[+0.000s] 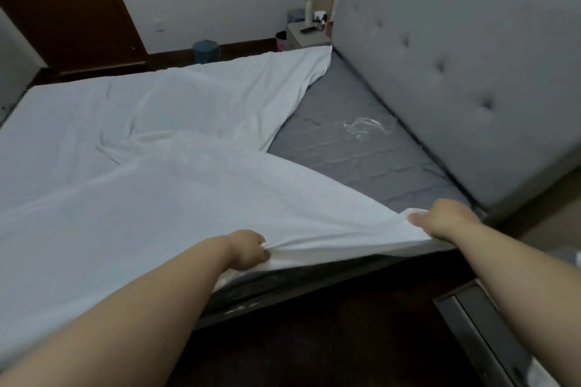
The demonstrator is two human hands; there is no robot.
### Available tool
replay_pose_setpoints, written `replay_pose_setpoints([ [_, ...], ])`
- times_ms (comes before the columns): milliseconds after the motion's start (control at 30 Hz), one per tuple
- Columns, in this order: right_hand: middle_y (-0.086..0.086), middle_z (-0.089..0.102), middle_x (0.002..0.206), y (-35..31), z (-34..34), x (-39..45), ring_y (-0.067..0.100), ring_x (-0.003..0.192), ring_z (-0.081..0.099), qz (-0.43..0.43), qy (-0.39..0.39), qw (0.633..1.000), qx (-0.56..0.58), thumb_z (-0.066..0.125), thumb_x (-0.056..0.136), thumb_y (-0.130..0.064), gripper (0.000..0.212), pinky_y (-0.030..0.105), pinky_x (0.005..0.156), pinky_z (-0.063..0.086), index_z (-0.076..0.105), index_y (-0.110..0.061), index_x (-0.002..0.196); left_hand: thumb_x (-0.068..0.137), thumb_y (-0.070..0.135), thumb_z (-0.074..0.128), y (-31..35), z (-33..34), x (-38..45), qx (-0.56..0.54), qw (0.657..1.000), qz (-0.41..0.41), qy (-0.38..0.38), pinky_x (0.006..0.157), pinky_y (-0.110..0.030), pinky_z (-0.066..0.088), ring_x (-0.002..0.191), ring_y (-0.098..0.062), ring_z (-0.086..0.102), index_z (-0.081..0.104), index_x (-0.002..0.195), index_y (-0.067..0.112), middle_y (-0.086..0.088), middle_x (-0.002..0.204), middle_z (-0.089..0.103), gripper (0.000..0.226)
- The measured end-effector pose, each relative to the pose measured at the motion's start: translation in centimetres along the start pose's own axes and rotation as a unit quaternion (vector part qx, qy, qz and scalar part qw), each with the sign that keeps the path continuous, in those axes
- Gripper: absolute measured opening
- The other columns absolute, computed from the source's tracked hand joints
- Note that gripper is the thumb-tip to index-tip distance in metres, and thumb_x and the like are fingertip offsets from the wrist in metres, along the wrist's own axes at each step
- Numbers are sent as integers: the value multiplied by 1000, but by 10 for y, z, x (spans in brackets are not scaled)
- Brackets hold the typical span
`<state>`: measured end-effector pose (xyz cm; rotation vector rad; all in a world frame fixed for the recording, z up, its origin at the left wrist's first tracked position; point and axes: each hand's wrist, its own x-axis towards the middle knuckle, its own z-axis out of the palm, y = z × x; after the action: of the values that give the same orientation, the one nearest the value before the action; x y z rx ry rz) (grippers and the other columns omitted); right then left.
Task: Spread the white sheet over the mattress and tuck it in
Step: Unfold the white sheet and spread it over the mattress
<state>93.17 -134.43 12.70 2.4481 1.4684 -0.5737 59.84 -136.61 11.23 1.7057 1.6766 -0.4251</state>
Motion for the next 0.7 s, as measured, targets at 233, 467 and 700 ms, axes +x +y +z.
replay_pose_setpoints([
  [233,11,59,117,2,47,15,23,95,60,-42,-280,959,16,65,87,-34,52,30,64,47,51,-7,130,97,24,47,35,18,24,156,983,-47,-89,100,-31,39,124,-25,49,50,135,4,-11,137,51,44],
  [467,13,66,112,-27,63,72,20,87,57,-135,-219,966,12,51,90,-14,30,21,57,40,66,-3,114,99,28,44,52,-4,84,108,994,-12,-10,98,-30,41,121,-24,51,54,129,7,-9,132,55,38],
  [700,13,63,125,-75,69,164,23,111,59,-129,-187,974,27,46,95,-9,24,24,93,43,69,-9,102,98,26,44,53,-25,188,71,997,19,-34,99,-31,43,120,-25,52,51,131,9,-7,132,55,38],
])
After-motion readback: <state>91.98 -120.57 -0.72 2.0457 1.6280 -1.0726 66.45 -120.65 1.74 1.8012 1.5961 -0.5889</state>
